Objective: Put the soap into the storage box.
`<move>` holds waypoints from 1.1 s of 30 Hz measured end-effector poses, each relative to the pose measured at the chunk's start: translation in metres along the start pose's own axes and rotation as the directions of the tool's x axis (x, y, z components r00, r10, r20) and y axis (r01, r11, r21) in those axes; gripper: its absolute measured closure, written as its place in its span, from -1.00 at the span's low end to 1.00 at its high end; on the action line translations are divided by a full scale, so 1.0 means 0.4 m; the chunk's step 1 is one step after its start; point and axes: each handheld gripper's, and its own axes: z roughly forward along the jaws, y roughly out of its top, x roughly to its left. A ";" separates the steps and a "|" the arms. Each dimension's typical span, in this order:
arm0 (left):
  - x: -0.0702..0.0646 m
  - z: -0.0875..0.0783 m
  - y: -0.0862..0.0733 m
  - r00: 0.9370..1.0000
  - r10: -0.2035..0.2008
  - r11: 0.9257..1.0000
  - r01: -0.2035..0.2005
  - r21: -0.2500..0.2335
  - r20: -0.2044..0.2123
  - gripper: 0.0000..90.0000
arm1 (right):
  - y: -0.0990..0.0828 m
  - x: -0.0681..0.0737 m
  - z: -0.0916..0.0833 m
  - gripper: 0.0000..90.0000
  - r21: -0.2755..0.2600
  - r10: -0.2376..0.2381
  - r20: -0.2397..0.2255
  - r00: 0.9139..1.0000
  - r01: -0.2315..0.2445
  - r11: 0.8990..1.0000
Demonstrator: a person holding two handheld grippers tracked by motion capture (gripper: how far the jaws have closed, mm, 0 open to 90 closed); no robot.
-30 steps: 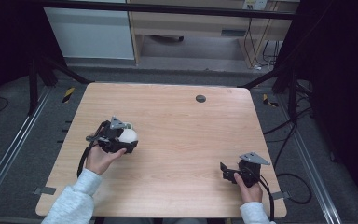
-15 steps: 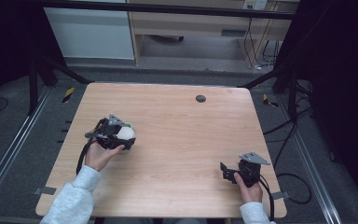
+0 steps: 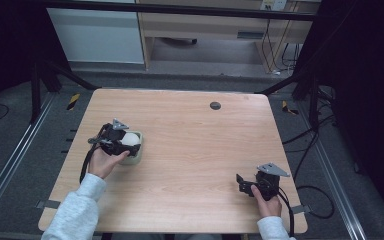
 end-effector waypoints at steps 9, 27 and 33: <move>0.011 0.015 -0.006 1.000 0.003 1.000 -0.003 0.012 -0.002 -0.48 | 0.000 0.000 0.000 -0.91 0.000 0.001 0.000 1.000 -0.001 1.000; 0.038 0.042 -0.028 1.000 -0.021 0.999 0.021 0.037 -0.004 -0.48 | 0.000 -0.001 0.002 -0.91 0.001 -0.007 0.007 1.000 0.007 1.000; 0.039 0.055 -0.030 1.000 -0.031 0.999 0.031 0.034 0.000 -0.48 | -0.001 -0.001 0.002 -0.91 0.001 -0.007 0.007 1.000 0.007 1.000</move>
